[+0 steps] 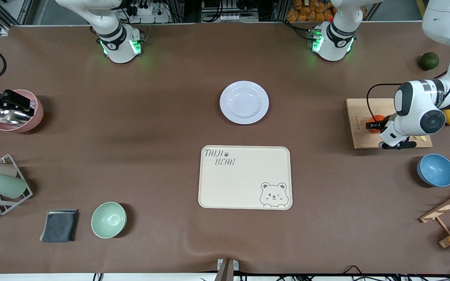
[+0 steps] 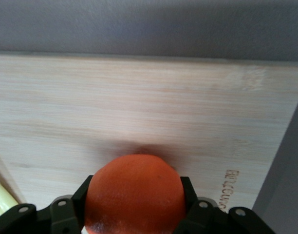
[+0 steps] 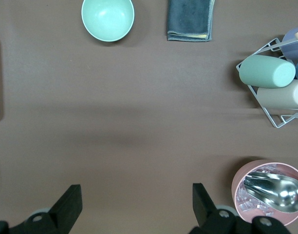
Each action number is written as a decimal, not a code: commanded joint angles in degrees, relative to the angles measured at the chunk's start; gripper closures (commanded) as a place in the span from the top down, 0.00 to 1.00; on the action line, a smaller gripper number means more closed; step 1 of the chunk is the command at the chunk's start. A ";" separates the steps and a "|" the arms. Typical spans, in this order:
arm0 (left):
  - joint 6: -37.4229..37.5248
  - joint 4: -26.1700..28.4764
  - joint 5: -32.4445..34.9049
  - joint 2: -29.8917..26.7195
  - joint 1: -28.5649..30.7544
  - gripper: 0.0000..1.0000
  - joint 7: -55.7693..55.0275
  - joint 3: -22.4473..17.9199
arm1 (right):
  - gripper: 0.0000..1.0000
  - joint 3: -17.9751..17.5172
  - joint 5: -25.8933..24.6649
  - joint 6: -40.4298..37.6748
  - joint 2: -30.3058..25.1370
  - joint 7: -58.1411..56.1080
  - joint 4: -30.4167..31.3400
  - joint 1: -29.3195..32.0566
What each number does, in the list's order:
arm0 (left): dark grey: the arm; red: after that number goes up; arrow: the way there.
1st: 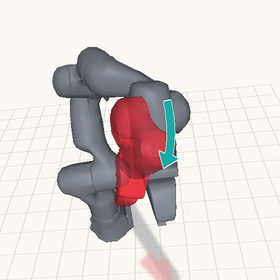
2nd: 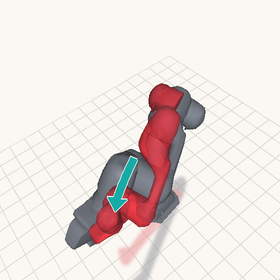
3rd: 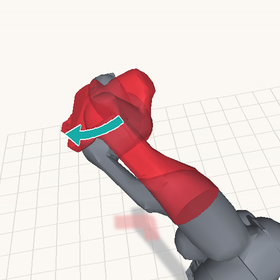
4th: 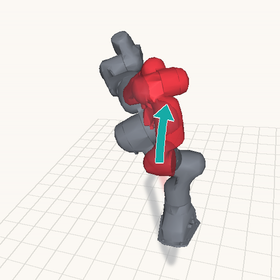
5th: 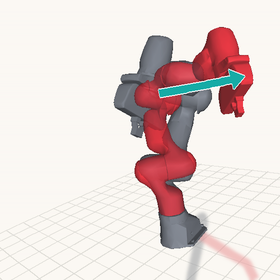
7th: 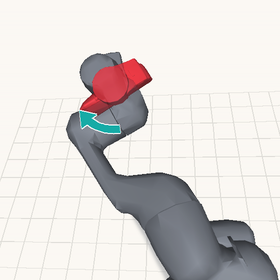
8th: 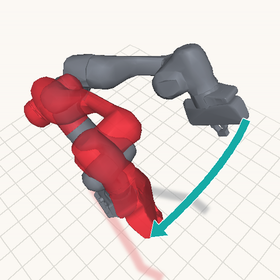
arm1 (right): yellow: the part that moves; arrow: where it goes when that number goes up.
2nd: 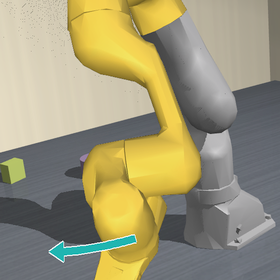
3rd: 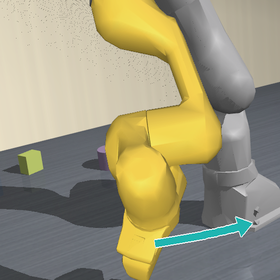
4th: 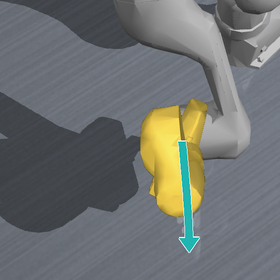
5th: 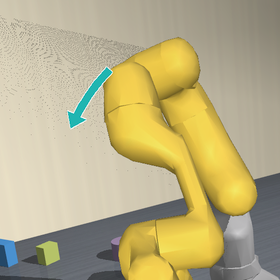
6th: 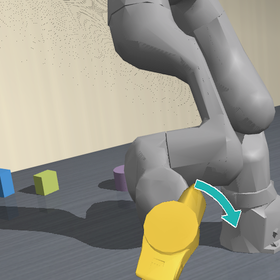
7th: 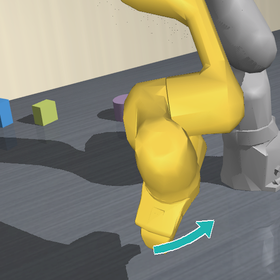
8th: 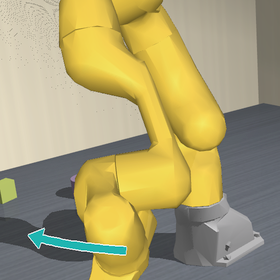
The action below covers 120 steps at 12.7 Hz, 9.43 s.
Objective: Place orange and plate with both arms
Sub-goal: 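Close the left gripper on the orange and lift it, then carry the orange with the left gripper over the white plate, then release the orange onto the plate while the right gripper reaches out, then move the right gripper to the plate rim while the left gripper withdraws, then grip the white plate rim with the right gripper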
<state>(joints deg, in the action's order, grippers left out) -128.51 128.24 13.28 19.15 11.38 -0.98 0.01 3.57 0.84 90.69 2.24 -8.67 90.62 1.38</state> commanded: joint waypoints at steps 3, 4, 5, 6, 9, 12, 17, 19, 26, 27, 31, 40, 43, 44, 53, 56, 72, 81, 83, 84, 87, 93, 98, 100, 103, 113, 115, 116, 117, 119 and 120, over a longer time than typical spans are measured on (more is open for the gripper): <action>1.68 0.43 0.96 -9.64 0.23 0.13 -2.79 5.86 | 1.00 0.03 0.31 -0.78 0.66 0.24 -1.41 0.02; 1.77 0.35 0.43 -11.05 0.23 0.13 -3.75 7.62 | 1.00 0.12 0.31 -0.70 0.75 0.24 -1.41 0.02; 1.94 0.26 0.34 -12.02 0.23 0.13 -4.89 9.12 | 1.00 0.12 0.31 -0.69 0.75 0.24 -1.41 0.02; 2.90 0.26 0.34 -12.99 0.31 0.13 -6.73 10.87 | 1.00 0.12 0.31 -0.61 0.83 0.15 -1.41 0.02; 6.67 -1.49 -1.23 -15.01 0.31 0.14 -12.53 16.85 | 1.00 0.12 0.40 -0.52 0.92 0.24 -1.41 0.11; 11.51 -3.69 -2.21 -14.93 0.31 0.14 -20.43 24.14 | 1.00 0.03 0.40 -0.17 1.45 0.15 -1.41 0.11; 13.36 -8.25 -5.45 -11.95 -0.21 0.14 -34.50 35.66 | 1.00 0.03 0.48 -0.17 1.54 0.15 -1.41 0.20; 13.46 -10.89 -5.99 -8.71 -2.22 0.14 -41.78 38.83 | 1.00 0.03 0.48 -0.17 1.54 0.15 -1.41 0.20; 13.46 -30.82 -3.18 13.78 -20.76 0.14 -63.78 38.32 | 1.00 0.03 0.48 -0.17 1.63 0.15 -1.41 0.11; 13.46 -32.86 -3.26 16.51 -22.09 0.14 -64.05 38.31 | 1.00 0.03 0.48 -0.17 1.63 0.15 -1.41 0.11; 13.46 -34.46 -3.35 19.44 -27.28 0.14 -65.55 34.19 | 1.00 0.12 0.48 -0.17 1.98 0.15 -1.41 0.20; 14.60 -32.70 -3.27 23.04 -31.41 0.17 -78.12 34.01 | 1.00 0.12 3.21 -0.96 2.24 0.23 -0.88 0.20; 14.60 -32.61 -3.26 23.56 -31.50 0.18 -78.29 34.01 | 1.00 0.03 5.47 -2.80 3.64 0.32 -0.62 -0.42; 14.60 -32.35 -3.18 23.92 -31.59 0.22 -79.08 33.92 | 1.00 0.03 8.54 -3.33 5.04 0.41 -0.62 -0.16; 19.25 -32.61 -2.03 20.68 -33.09 1.00 -79.35 31.72 | 1.00 0.03 26.99 -2.72 12.61 -8.55 3.41 -0.95; 21.97 -33.14 -1.95 12.26 -30.55 1.00 -77.95 31.63 | 1.00 0.03 35.62 -0.01 14.89 -9.08 7.20 -1.47; 32.43 -35.60 -3.26 -9.20 -4.36 1.00 -33.49 31.99 | 1.00 -0.06 65.95 25.93 24.46 -23.75 23.46 -20.00; 39.54 -34.99 -7.74 -17.29 -3.64 1.00 -11.18 23.66 | 1.00 -0.06 81.07 30.14 26.94 -32.46 30.05 -29.49; 41.48 -35.25 -8.01 -19.31 -7.57 1.00 -5.64 17.00 | 1.00 -0.06 83.44 32.61 26.94 -32.63 30.58 -32.57; 43.41 -35.51 -8.01 -20.02 -10.03 1.00 -1.69 13.30 | 1.00 -0.06 84.58 33.31 26.94 -32.72 30.84 -33.46; 48.08 -35.69 -8.36 -22.31 -11.73 1.00 1.69 8.88 | 0.92 -0.23 86.17 33.32 26.85 -32.99 31.46 -34.95; 49.14 -37.35 -15.20 -23.28 -11.99 1.00 1.86 4.74 | 0.79 -0.23 91.36 35.17 26.94 -33.60 31.90 -39.44; 48.09 -37.36 -15.04 -23.28 -11.46 1.00 -1.82 7.20 | 0.73 -0.23 94.34 35.43 26.94 -34.56 32.96 -41.55; 47.82 -37.27 -14.95 -23.28 -11.46 1.00 -2.70 7.20 | 0.69 -0.23 95.58 35.43 27.03 -35.71 33.22 -42.16; 47.82 -37.18 -14.87 -23.37 -11.46 1.00 -2.71 7.20 | 0.65 -0.23 95.58 35.52 27.64 -35.71 33.22 -42.25; 47.65 -37.10 -14.16 -23.45 -11.38 1.00 -2.53 7.20 | 0.20 -0.23 97.51 38.15 28.08 -37.37 33.75 -44.80; 47.73 -37.10 -14.16 -23.54 -11.38 1.00 -2.53 7.20 | 0.15 -0.23 98.48 38.15 28.08 -37.47 33.75 -44.98; 47.73 -37.10 -14.16 -23.54 -11.38 1.00 -2.44 7.20 | 0.12 -0.23 98.48 38.15 28.17 -37.47 33.75 -45.15; 47.73 -37.10 -14.16 -23.54 -11.38 1.00 -2.44 7.20 | 0.10 -0.23 98.48 38.24 28.17 -37.47 33.75 -45.24; 47.73 -37.18 -14.16 -23.54 -11.38 1.00 -2.36 7.11 | 0.00 -0.23 98.48 38.15 28.17 -37.64 33.75 -45.24; 47.73 -37.18 -14.16 -23.63 -11.38 1.00 -2.44 7.11 | 0.00 -0.23 98.48 38.07 28.17 -37.91 33.75 -45.15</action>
<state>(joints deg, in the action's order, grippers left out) -80.72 91.11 -1.25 -3.51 -0.05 -2.79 7.12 2.88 97.21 128.35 30.46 -44.86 123.98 -42.65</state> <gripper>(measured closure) 0.000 0.934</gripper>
